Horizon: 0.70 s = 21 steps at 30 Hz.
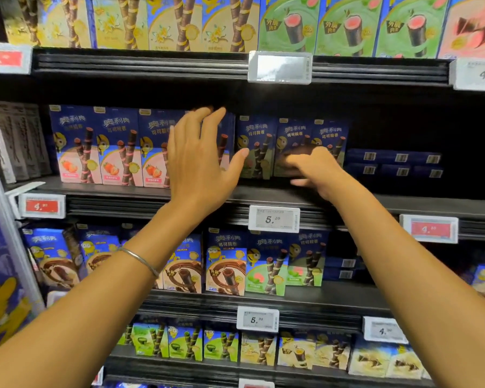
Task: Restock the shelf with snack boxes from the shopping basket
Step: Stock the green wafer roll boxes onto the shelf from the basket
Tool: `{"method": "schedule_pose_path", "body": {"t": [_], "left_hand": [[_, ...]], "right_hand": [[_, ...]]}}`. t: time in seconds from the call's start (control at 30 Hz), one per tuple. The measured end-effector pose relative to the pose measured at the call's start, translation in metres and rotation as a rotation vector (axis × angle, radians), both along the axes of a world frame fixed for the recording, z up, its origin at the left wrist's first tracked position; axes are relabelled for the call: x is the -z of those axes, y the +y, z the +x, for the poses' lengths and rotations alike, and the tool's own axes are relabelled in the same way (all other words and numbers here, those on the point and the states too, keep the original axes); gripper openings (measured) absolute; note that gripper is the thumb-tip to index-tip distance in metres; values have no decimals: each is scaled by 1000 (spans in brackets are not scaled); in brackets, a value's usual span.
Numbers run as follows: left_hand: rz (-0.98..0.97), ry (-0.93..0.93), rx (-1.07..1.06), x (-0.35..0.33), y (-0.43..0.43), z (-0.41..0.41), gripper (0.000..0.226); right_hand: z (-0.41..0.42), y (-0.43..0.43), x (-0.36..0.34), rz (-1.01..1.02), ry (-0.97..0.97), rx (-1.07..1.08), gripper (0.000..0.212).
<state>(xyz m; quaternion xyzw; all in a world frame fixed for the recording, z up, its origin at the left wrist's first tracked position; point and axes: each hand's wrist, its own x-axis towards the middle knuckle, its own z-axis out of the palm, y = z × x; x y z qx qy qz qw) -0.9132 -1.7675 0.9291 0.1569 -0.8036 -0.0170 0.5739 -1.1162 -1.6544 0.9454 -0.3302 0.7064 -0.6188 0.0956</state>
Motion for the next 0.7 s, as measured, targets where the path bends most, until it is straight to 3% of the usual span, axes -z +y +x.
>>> {"method": "schedule_pose_path", "body": {"t": [0.27,0.4,0.57,0.7], "left_hand": [[451,275,544,43,64,23,51],[639,353,699,113,104,56,43],[1112,234,721,257,165,91,30],[1469,-111,615,377,226,112,15]], "right_hand": [[82,110,34,-361,1,-38,34],[124,167,101,-408,-90,3,31],[161,234,246,-100,-299,189,18],[187,305,369,255,-473,278,24]]}}
